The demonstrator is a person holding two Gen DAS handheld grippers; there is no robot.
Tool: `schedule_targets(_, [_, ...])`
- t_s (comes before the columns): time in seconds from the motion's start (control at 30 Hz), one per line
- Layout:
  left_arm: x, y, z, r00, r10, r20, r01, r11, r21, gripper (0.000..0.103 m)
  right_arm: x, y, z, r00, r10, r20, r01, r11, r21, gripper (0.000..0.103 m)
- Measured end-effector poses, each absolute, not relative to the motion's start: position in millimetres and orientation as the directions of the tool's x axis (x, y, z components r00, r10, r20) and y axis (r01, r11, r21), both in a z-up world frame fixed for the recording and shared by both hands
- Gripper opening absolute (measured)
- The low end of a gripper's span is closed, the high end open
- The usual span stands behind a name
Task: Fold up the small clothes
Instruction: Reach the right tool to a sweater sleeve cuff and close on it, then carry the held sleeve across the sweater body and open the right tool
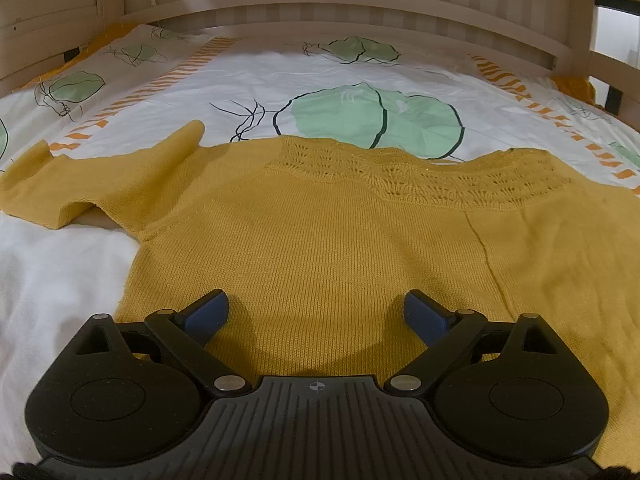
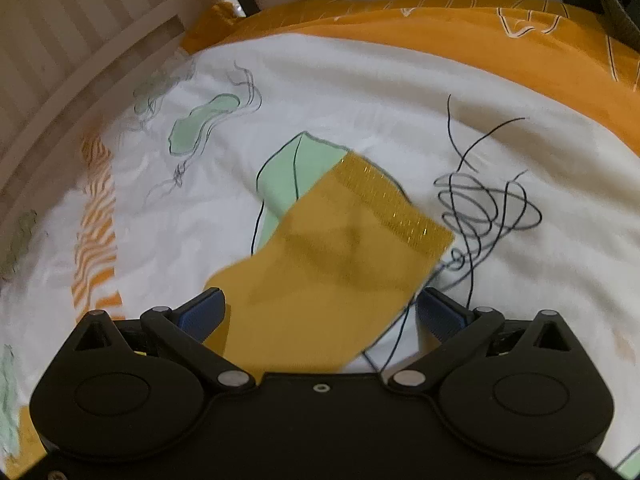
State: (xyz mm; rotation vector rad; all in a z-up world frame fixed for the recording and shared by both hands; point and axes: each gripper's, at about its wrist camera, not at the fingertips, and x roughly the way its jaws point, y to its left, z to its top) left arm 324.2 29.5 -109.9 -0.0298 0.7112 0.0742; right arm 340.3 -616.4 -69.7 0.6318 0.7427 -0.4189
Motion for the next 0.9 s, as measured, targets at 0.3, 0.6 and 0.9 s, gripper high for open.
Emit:
schedule_targets(0.3, [324.9, 29.6, -110.9, 0.754, 0.059, -0.655, -0.078, 0.997, 0.000, 0.097, 334.9, -634.5, -71.3, 0.701, -0.108, -0.705, 0.566, 0.686, 0.457, 0.082])
schedule_targets(0.6, [326.4, 28.4, -110.5, 0.750, 0.064, -0.659, -0.078, 0.997, 0.008, 0.097, 329.2, -618.3, -47.4, 0.638, -0.227, -0.736, 0.595, 0.752, 0.284, 0.011])
schedule_targets(0.9, [327.8, 29.0, -109.0, 0.743, 0.061, -0.666, -0.075, 0.997, 0.007, 0.097, 326.6, -554.9, 3.8, 0.723, -0.183, -0.666, 0.468, 0.839, 0.277, 0.011])
